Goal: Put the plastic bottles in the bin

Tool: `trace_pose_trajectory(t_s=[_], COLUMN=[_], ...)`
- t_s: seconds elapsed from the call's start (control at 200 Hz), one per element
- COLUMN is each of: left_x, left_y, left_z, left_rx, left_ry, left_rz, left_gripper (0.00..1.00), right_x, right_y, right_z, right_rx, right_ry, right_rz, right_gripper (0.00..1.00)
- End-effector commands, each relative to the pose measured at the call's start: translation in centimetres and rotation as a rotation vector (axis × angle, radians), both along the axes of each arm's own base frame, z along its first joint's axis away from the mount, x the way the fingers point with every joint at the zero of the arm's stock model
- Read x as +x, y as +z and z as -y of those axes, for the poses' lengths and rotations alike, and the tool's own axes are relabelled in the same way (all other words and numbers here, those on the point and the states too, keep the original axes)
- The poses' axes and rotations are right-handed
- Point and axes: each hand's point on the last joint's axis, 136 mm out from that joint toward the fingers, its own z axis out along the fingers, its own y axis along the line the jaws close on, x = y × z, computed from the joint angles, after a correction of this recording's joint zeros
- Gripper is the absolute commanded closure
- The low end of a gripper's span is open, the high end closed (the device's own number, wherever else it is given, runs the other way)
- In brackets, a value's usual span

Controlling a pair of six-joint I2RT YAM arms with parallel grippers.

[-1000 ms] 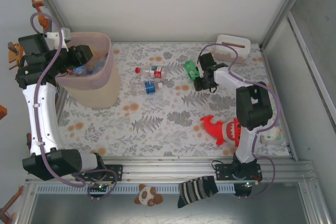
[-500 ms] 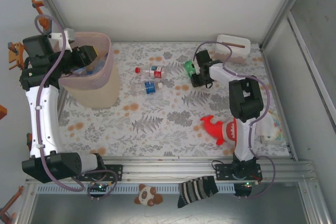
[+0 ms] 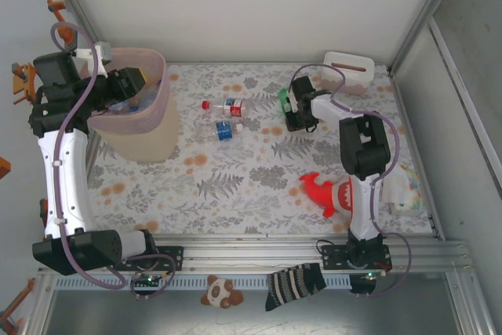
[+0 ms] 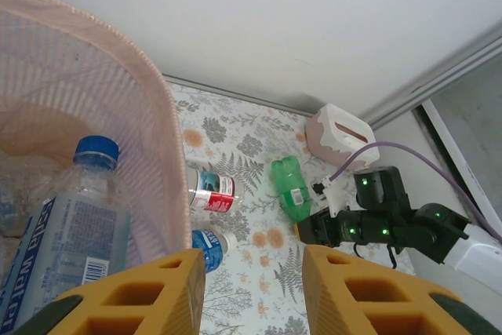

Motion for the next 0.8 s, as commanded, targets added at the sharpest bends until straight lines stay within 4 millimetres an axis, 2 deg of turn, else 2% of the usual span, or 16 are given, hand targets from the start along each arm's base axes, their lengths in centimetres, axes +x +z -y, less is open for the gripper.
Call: trace_pose_trajectory(t_s=[0.0,0.19,0.32,0.566,0.796], left_x=[-0.7,-0.9,-1.0,-1.3,-2.0], left_y=[0.9,1.1,1.6,3.4,5.0], left_z=[0.6,1.0,1.9,4.1,6.4], left_rx=[-0.014,-0.034,-0.062,-0.134,-0.196], left_ry=[-0.021,-0.023,-0.051,-0.108,-0.172], left_rz=[0.03,0.045,0.064,0.13,0.183], left_gripper=[0.63,0.61,0.59,0.5,0.44], right_x=[-0.2,-0.7,-1.6,-4.6,-8.0], right_y=[-0.2,1.8,4.8,11.6,19.6], right_z=[0.1,0.0,-0.5,-2.0,-5.1], right_rx=[0.021,0.047,0.116,0.293,0.487], right_ry=[-0.02,-0.024,-0.024,0.004,0.126], right_rz=[-0.003,0.03,0.074,0.176,0.287], right_gripper=[0.67,0.73,0.74,0.76,0.77])
